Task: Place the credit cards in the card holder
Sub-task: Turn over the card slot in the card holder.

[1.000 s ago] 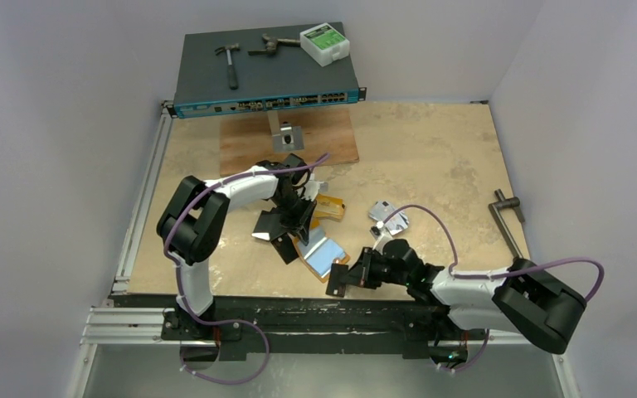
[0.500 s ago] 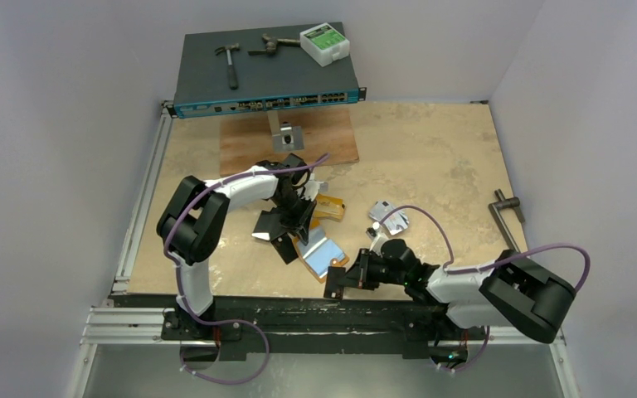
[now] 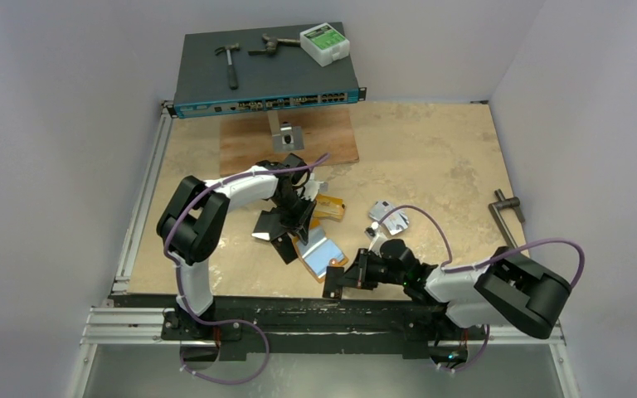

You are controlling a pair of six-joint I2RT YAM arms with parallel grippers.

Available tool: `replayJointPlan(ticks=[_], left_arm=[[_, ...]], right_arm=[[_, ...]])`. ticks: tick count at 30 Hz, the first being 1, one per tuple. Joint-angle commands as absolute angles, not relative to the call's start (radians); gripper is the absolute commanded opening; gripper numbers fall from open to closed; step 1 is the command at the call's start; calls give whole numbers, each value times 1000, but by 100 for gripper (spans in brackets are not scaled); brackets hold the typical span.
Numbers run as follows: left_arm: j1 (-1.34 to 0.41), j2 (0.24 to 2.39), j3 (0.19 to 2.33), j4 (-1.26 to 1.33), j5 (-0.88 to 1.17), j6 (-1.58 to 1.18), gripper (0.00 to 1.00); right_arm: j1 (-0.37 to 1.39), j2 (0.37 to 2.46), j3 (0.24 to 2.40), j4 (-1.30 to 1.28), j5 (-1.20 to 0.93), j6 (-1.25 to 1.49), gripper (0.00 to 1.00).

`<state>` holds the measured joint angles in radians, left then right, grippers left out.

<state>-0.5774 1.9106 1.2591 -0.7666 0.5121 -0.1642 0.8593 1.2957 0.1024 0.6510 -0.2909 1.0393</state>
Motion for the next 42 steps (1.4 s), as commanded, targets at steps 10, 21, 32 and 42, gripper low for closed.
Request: replayJointPlan(ticks=[10, 21, 32, 42], left_arm=[[-588, 1865, 1264, -764, 509, -141, 2], [-595, 1862, 1264, -765, 511, -137, 2], [-601, 1862, 1267, -766, 514, -135, 1], [-593, 1880, 1294, -780, 564, -147, 8]], right_arm=[[865, 1384, 137, 730, -265, 1015, 0], [865, 1327, 129, 752, -238, 1013, 0], [864, 1289, 128, 752, -211, 1006, 0], [863, 1411, 237, 822, -264, 980, 0]])
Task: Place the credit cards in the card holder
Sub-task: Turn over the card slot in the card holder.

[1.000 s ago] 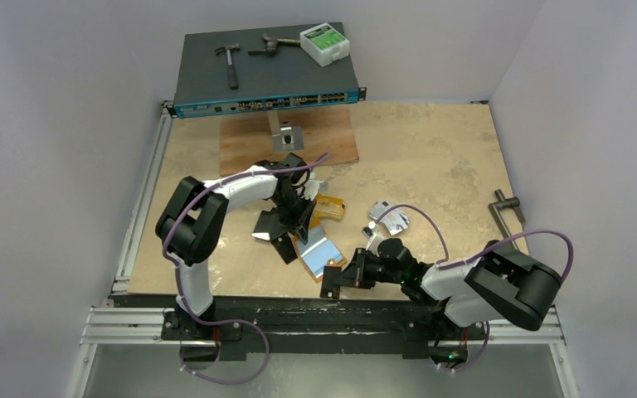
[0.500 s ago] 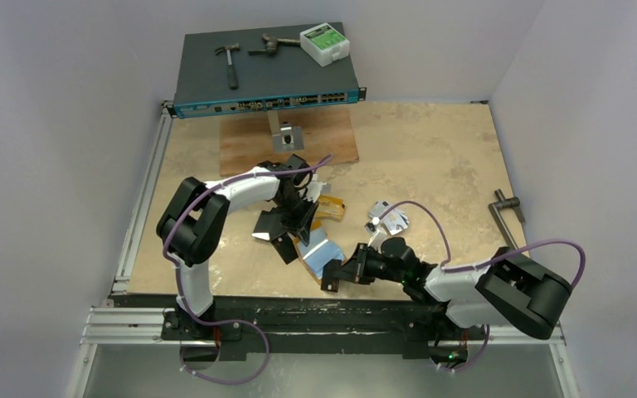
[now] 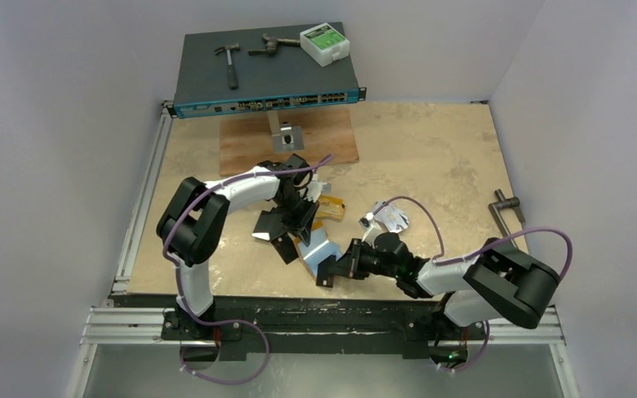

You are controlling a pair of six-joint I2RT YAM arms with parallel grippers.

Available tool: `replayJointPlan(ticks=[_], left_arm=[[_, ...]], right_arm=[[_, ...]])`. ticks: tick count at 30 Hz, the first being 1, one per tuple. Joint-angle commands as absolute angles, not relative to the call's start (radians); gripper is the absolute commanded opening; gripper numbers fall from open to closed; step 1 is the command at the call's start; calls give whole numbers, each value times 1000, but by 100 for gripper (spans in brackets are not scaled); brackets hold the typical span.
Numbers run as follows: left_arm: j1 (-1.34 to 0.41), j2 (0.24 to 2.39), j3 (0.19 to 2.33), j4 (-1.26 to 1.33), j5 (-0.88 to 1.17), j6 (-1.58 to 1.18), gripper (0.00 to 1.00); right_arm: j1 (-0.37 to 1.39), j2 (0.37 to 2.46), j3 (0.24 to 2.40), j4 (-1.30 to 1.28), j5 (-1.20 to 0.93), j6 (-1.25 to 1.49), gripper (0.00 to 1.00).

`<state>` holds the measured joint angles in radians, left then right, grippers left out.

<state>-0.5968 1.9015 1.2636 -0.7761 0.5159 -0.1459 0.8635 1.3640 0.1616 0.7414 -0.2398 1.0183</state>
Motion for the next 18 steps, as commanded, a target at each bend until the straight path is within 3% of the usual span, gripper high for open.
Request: replayJointPlan(ticks=[1, 18], left_arm=[[-588, 1882, 1291, -776, 576, -150, 9], [-539, 1887, 1268, -769, 633, -165, 19]], right_arm=[[863, 1427, 248, 823, -268, 979, 0], [812, 1543, 327, 826, -280, 931, 0]])
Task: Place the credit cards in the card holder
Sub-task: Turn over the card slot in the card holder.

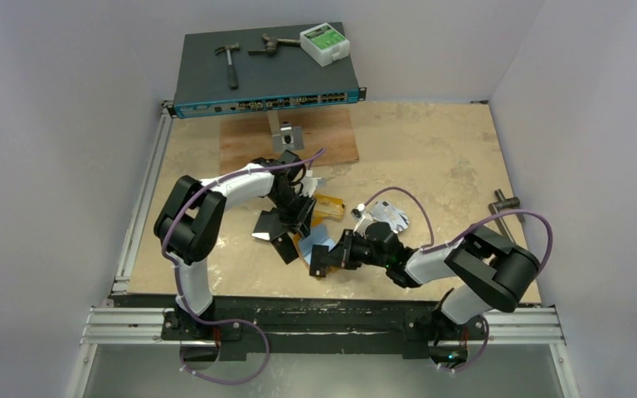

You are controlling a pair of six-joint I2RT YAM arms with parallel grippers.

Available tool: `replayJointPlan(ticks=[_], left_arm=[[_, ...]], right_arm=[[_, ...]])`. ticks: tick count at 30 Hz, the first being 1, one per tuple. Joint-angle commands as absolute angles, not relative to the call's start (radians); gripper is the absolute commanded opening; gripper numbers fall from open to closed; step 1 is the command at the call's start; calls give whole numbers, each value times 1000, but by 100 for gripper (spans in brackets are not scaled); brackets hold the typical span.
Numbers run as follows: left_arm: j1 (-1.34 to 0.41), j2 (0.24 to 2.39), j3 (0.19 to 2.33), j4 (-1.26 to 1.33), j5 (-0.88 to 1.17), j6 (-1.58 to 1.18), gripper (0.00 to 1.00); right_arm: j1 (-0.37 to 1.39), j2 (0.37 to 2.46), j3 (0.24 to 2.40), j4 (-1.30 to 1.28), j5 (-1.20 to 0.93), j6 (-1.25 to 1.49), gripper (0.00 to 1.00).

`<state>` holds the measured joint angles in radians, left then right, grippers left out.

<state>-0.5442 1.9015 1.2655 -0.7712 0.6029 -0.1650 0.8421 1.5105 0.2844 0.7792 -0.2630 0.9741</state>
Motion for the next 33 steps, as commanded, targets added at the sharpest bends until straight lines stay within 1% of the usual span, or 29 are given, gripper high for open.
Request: replayJointPlan(ticks=[1, 8, 17, 25, 26, 27, 28, 30, 33], left_arm=[[-539, 1891, 1270, -773, 630, -162, 19], [-538, 1910, 1283, -784, 620, -158, 22], [-535, 1913, 1315, -822, 573, -147, 23], [-483, 1885, 1353, -889, 598, -125, 24], [-476, 1879, 1351, -889, 610, -124, 26], [-473, 1874, 1350, -890, 623, -121, 30], [-473, 1873, 1350, -891, 636, -121, 31], [-474, 1877, 1352, -892, 678, -120, 41], [-477, 1878, 1361, -887, 704, -115, 42]], right_arm=[[807, 1550, 328, 838, -284, 930, 0], [796, 1593, 341, 877, -281, 921, 0], [796, 1696, 267, 995, -268, 956, 0], [796, 1712, 241, 1018, -261, 960, 0], [795, 1715, 241, 1019, -261, 960, 0], [795, 1720, 242, 1025, -261, 960, 0], [796, 1722, 242, 1030, -262, 964, 0], [795, 1730, 248, 1050, -266, 970, 0], [796, 1721, 270, 1056, -271, 977, 0]])
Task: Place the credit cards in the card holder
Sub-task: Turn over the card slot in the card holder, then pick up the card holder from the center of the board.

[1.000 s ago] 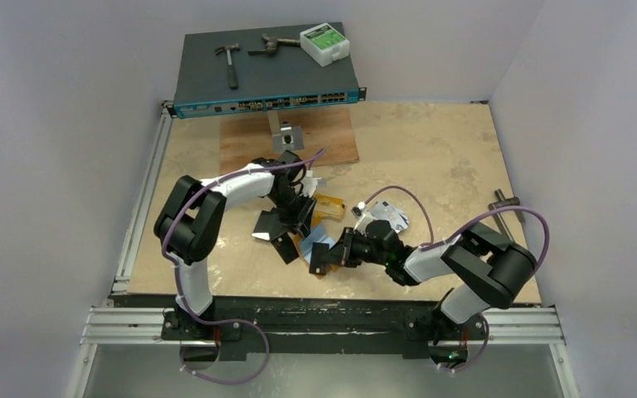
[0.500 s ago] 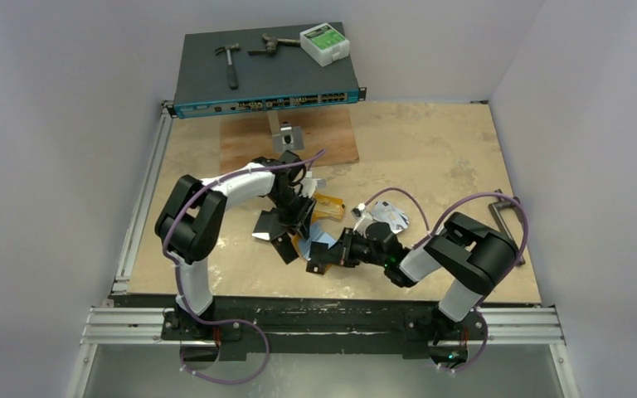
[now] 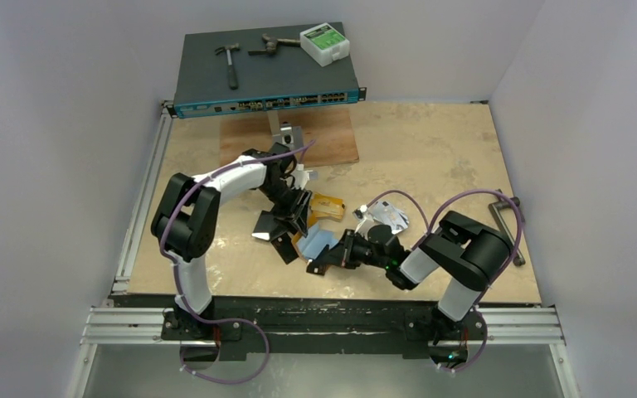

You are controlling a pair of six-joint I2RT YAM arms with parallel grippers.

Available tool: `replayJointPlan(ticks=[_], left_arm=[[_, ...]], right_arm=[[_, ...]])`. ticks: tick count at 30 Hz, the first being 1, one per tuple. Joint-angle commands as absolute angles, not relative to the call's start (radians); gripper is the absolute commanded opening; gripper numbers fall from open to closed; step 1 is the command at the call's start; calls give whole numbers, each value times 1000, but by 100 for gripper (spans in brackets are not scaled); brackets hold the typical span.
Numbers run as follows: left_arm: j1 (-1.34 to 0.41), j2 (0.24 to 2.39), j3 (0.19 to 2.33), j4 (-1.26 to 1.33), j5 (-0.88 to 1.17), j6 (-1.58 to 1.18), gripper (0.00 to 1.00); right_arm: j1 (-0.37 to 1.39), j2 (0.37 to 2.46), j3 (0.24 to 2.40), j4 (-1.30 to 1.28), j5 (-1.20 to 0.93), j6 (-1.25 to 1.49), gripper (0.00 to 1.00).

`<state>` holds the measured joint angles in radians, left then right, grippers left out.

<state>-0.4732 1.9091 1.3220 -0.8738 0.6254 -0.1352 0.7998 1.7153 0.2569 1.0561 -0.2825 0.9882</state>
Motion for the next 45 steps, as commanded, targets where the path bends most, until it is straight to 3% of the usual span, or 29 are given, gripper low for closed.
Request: replayJointPlan(ticks=[1, 12, 21, 29, 34, 45], left_arm=[[-477, 1877, 1366, -889, 711, -110, 42], [-477, 1883, 1394, -905, 751, -105, 42], [-477, 1919, 1390, -921, 670, -57, 42], [-476, 1918, 1386, -921, 514, -38, 29], [-479, 1925, 1396, -932, 538, -40, 21], [-506, 1995, 1422, -943, 556, -77, 27]], right_arm=[[796, 1714, 280, 1053, -271, 977, 0], [795, 1662, 363, 976, -288, 952, 0], [797, 1696, 389, 987, -299, 959, 0], [796, 1725, 379, 1016, -305, 971, 0], [796, 1714, 347, 1034, -306, 980, 0], [796, 1717, 249, 1124, -291, 1020, 0]])
